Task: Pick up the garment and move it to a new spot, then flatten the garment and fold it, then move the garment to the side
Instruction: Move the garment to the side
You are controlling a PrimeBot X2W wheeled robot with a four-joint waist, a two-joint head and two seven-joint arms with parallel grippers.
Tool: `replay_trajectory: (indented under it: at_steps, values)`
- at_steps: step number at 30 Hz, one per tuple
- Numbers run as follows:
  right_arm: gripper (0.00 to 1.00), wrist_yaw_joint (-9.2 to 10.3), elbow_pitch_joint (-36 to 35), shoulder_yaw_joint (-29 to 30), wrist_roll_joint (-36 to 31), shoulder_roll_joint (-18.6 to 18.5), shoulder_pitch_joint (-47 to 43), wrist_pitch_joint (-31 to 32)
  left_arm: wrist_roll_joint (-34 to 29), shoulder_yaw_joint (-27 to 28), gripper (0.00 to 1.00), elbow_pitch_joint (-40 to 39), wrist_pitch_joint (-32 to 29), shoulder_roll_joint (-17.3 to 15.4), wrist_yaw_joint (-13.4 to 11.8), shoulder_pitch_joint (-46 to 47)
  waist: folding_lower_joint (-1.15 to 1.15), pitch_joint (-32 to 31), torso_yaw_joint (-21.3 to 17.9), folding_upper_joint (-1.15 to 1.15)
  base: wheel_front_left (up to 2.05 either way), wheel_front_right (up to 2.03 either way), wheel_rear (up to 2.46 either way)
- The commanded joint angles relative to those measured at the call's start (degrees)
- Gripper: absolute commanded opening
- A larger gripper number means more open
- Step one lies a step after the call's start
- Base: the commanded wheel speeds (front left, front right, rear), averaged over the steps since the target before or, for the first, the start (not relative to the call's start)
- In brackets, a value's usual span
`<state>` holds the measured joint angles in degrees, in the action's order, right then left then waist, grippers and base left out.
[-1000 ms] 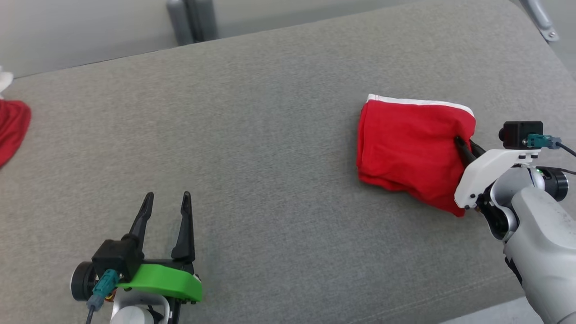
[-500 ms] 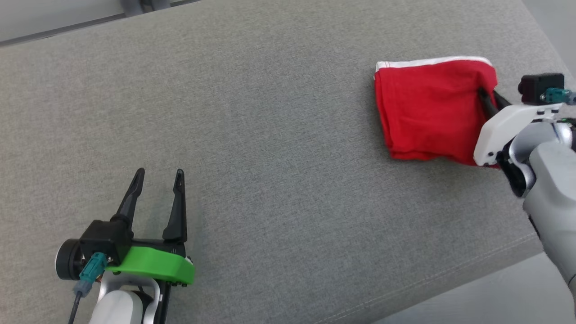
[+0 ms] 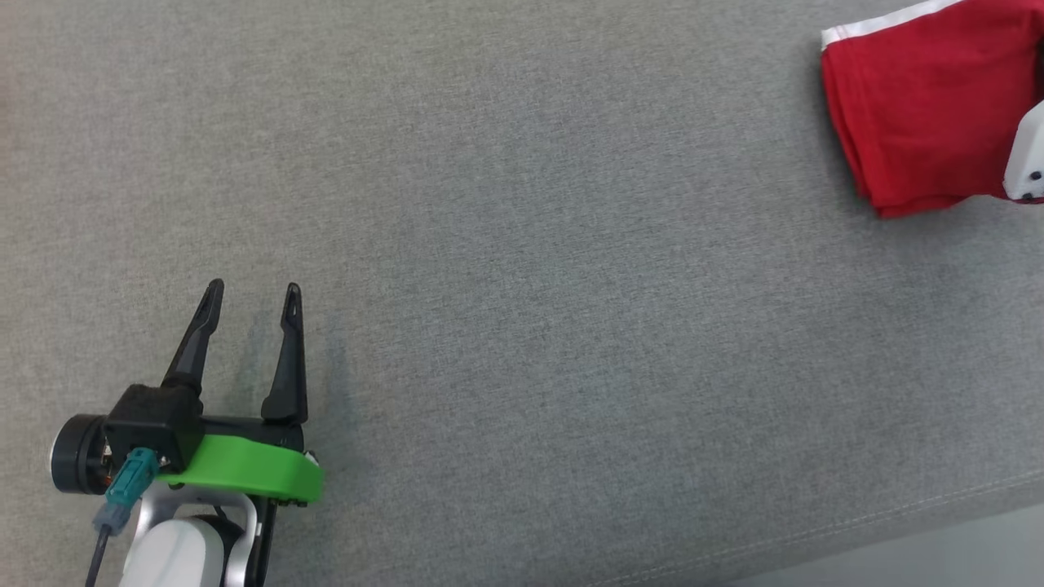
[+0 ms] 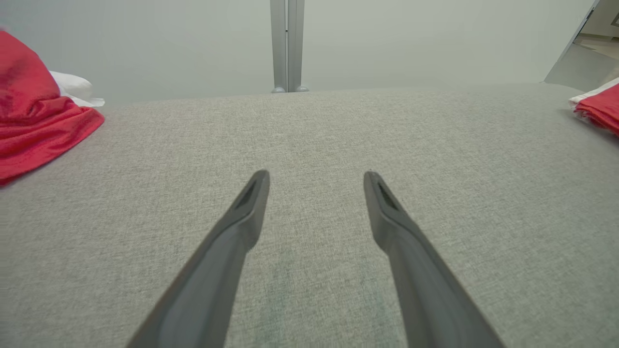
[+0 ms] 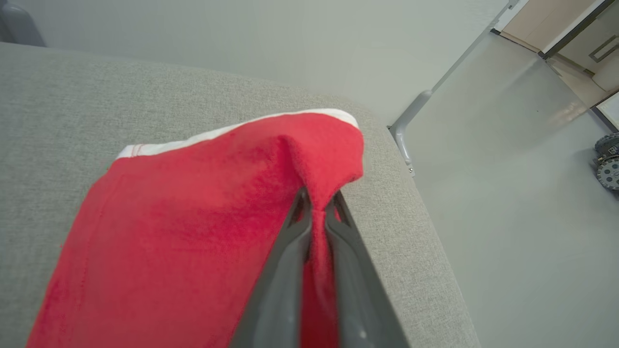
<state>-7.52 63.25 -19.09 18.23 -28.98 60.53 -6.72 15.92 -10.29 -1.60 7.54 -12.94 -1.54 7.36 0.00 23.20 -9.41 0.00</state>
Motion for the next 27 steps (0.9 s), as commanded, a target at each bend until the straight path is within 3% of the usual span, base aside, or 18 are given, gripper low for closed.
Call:
replay_trajectory:
  at_steps: [1,9,10,11,12,20,27]
  values:
    - [0.00,0.05,1.1,0.3,-0.7,-0.8,1.2,-0.4,-0.4,0.0,1.00,-0.6,-0.3,-0.5,-0.2,-0.3,0.00,1.9,1.9,0.00,0.00,0.00,0.00]
    - [0.00,0.05,6.2,1.7,-4.9,-2.4,5.1,-2.5,-0.6,-0.8,1.00,-2.0,-0.9,-0.8,-0.6,-0.9,0.00,2.9,2.9,0.00,0.00,0.00,0.00]
    - [0.42,0.06,6.8,2.2,-5.7,-2.6,5.6,-3.2,-0.7,-0.9,1.00,-2.1,-1.0,-0.8,-0.6,-0.9,0.00,2.9,2.9,0.00,0.00,0.00,0.00]
    - [0.58,0.06,7.2,2.5,-6.6,-2.6,5.7,-3.7,-0.7,-1.0,1.00,-2.2,-1.1,-0.8,-0.7,-0.9,0.00,2.9,3.0,0.00,0.00,0.00,0.00]
    - [1.00,0.06,7.6,2.8,-7.5,-2.5,5.8,-4.5,-0.6,-1.2,1.00,-2.1,-1.2,-0.8,-0.7,-0.9,0.00,2.9,3.0,0.00,0.00,0.00,0.00]
    - [1.00,0.06,8.7,6.5,-11.3,-0.2,5.0,-7.6,0.0,-1.6,1.00,-1.1,-0.5,-0.5,-0.8,-1.3,0.00,1.3,2.7,0.00,0.00,0.00,0.00]
    - [1.00,0.06,4.3,8.2,-10.4,4.1,2.7,-8.5,0.8,-1.5,1.00,0.4,0.3,0.1,-0.9,-1.6,0.00,-1.7,2.4,0.00,0.00,0.00,0.00]
